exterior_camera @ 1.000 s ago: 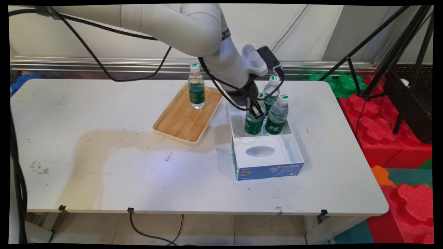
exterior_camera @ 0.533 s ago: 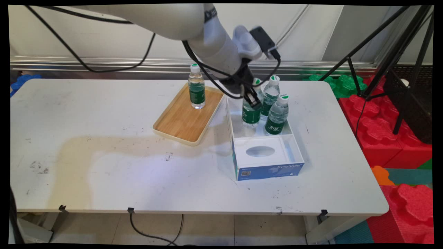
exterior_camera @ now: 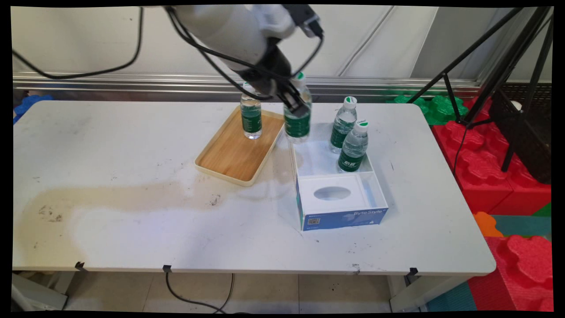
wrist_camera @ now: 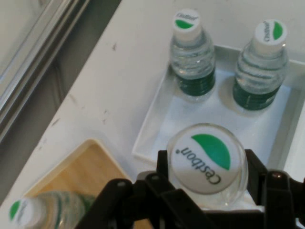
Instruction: Place the picked object on the tray
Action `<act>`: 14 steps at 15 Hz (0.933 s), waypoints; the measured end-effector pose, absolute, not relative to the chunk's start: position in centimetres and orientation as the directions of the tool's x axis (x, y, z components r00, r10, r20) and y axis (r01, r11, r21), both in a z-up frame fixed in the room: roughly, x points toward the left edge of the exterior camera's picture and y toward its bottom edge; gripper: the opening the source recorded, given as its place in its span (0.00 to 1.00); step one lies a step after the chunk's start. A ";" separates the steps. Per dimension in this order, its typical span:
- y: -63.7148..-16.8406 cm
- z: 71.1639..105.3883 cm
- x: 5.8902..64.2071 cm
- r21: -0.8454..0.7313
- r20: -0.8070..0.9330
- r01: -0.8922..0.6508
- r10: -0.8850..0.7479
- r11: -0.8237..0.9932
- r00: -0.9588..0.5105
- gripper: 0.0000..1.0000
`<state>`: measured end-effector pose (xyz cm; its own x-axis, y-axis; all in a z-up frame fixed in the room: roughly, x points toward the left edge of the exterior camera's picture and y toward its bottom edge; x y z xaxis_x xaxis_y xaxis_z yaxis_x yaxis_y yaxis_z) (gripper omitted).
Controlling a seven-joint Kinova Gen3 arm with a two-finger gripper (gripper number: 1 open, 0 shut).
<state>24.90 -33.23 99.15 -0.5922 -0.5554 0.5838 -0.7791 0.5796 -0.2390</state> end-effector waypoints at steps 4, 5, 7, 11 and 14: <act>-31.0 100.5 28.4 -0.250 0.584 -0.799 -0.573 0.547 -0.575 0.00; -30.4 100.6 29.3 -0.251 0.581 -0.806 -0.582 0.537 -0.569 0.00; -29.6 100.6 30.7 -0.252 0.576 -0.818 -0.599 0.517 -0.556 0.00; -28.9 100.1 32.4 -0.243 0.576 -0.846 -0.631 0.475 -0.520 0.00; -29.3 99.6 33.1 -0.236 0.586 -0.864 -0.644 0.445 -0.492 0.00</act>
<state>33.13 -29.30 99.62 -0.4917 -0.6441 0.5860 -0.8639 0.4450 -0.2359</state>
